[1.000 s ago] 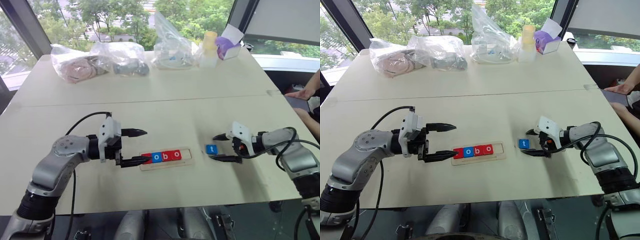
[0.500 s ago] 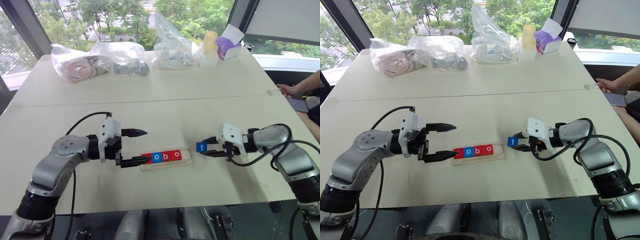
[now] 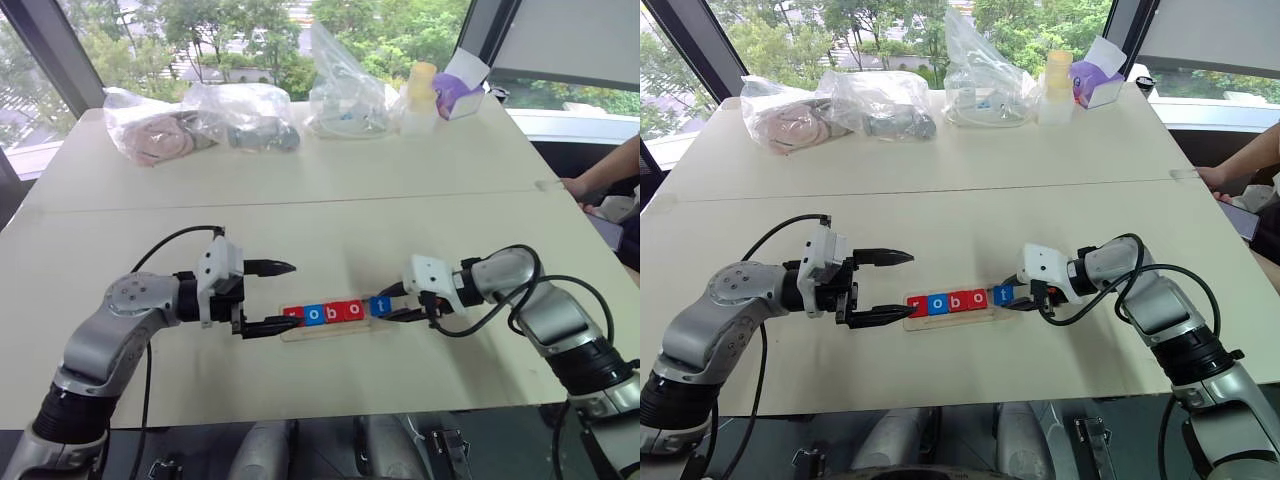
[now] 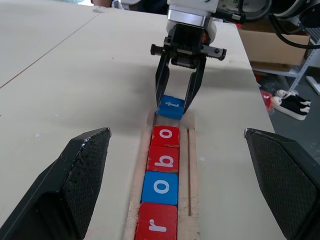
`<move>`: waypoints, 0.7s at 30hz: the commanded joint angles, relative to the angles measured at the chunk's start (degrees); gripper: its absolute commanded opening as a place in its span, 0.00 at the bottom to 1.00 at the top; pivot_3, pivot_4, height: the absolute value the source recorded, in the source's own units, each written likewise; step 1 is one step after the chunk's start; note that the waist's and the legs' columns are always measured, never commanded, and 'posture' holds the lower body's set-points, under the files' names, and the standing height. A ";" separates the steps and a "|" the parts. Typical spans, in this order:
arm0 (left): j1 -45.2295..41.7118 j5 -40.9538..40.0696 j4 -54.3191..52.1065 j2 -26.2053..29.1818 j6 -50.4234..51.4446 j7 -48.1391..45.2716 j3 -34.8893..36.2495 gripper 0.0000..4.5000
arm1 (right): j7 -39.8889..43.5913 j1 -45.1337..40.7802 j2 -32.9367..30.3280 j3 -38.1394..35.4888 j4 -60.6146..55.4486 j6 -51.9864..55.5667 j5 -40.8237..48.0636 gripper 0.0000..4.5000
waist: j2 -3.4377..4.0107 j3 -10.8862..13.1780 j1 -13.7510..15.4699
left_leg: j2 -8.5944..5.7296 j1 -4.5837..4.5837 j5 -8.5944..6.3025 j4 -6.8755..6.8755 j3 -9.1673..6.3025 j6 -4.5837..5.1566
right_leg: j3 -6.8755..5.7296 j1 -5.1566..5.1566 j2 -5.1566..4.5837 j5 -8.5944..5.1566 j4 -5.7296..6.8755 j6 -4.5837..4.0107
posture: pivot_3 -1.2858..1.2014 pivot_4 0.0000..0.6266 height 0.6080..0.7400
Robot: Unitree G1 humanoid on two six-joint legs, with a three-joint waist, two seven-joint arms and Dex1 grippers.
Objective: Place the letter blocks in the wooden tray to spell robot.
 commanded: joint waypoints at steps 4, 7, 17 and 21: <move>0.29 -0.90 -2.43 0.72 0.34 0.68 1.07 1.00 | 0.54 -1.86 1.02 0.65 0.50 -1.64 -0.98 0.25 | 0.00 0.00 0.00 | 0.00 0.00 0.00 0.00 0.00 0.00 | 0.00 -0.02 0.01 0.00 0.02 0.00 | 0.52 0.24 1.00; 0.52 -1.02 -2.71 0.75 0.54 0.81 1.22 1.00 | 0.45 -2.25 1.63 0.92 1.03 -1.80 -1.32 0.25 | 0.00 0.00 0.02 | 0.00 0.00 0.00 0.00 0.00 0.00 | 0.00 -0.01 0.01 0.00 0.02 0.00 | 0.52 0.24 1.00; 0.67 -1.06 -2.87 0.70 0.80 1.42 1.35 1.00 | 0.77 -2.48 2.37 1.35 1.49 -2.32 -2.14 0.25 | 0.00 0.00 0.01 | 0.00 0.00 0.01 0.00 -0.01 -0.01 | 0.00 -0.01 0.01 0.00 0.02 0.00 | 0.52 0.24 1.00; 0.71 -1.07 -2.96 0.75 0.86 1.54 1.43 1.00 | 0.92 -2.53 2.68 1.52 1.30 -2.22 -2.31 0.25 | 0.00 0.00 -0.01 | 0.00 0.00 0.01 0.00 -0.01 -0.01 | 0.00 -0.01 0.01 0.00 0.02 0.00 | 0.52 0.24 1.00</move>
